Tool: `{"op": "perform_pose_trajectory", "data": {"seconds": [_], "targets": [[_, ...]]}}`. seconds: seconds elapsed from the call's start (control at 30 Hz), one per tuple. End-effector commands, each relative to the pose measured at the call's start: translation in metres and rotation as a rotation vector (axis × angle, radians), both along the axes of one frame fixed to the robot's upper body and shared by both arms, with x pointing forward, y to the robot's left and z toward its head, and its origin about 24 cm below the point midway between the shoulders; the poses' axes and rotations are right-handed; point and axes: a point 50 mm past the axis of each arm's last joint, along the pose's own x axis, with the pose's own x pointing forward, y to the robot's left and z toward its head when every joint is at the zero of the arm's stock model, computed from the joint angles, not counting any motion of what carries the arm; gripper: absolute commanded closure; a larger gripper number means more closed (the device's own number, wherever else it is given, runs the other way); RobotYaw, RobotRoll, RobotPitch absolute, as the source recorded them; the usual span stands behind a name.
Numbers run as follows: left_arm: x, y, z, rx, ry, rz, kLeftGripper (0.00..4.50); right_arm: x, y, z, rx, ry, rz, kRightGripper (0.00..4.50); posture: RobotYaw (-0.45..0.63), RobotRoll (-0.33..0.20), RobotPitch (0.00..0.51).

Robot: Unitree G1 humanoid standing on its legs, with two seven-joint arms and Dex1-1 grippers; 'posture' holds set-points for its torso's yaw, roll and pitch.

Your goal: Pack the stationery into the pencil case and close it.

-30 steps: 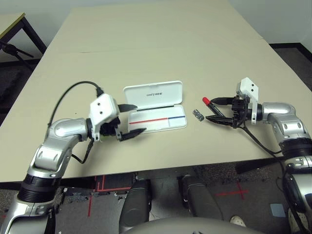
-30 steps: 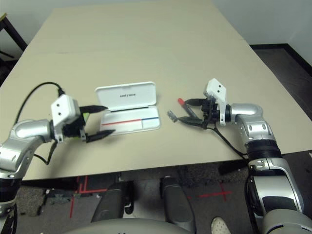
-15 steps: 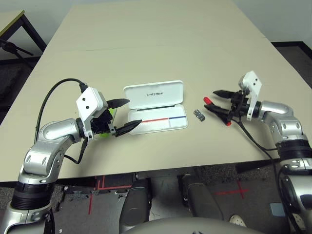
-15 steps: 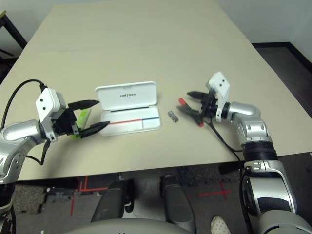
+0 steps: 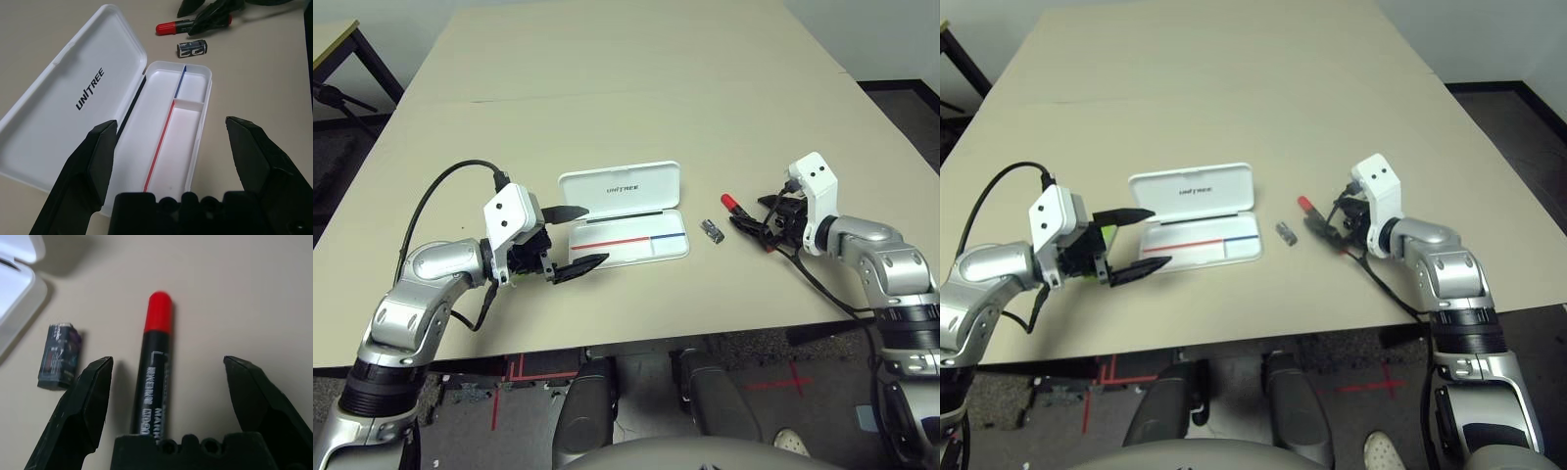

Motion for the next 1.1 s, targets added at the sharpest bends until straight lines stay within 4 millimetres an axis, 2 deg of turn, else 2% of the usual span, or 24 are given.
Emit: {"op": "perform_pose_trajectory", "data": {"seconds": [0.03, 0.23, 0.33, 0.6, 0.67, 0.8, 1.1], "targets": [[-0.001, -0.003, 0.001, 0.02, -0.008, -0.019, 0.04, -0.002, 0.006, -0.013, -0.008, 0.076, 0.03, 0.0, -0.01, 0.0, 0.153], [-0.001, -0.003, 0.002, 0.019, -0.012, -0.016, 0.04, 0.0, 0.009, -0.021, -0.015, 0.127, 0.023, 0.0, 0.0, 0.0, 0.152], [-0.001, -0.004, 0.003, 0.02, -0.014, -0.016, 0.0, 0.001, 0.008, -0.024, -0.002, 0.14, 0.012, 0.59, 0.0, 0.0, 0.152], [-0.001, -0.006, 0.002, 0.027, -0.017, -0.022, 0.0, 0.004, 0.003, -0.013, 0.045, 0.126, 0.008, 3.52, -0.01, 0.0, 0.154], [-0.001, -0.006, 0.002, 0.028, -0.017, -0.025, 0.0, 0.005, -0.001, -0.01, 0.044, 0.117, 0.008, 3.96, -0.01, 0.0, 0.154], [-0.001, -0.007, 0.002, 0.03, -0.018, -0.029, 0.0, 0.006, -0.007, 0.001, 0.033, 0.085, 0.05, 3.96, -0.01, 0.0, 0.154], [0.0, -0.006, 0.002, 0.038, -0.02, -0.03, 0.0, 0.003, -0.012, 0.053, -0.058, -0.004, 0.464, 3.96, -0.01, 0.0, 0.149]]}}
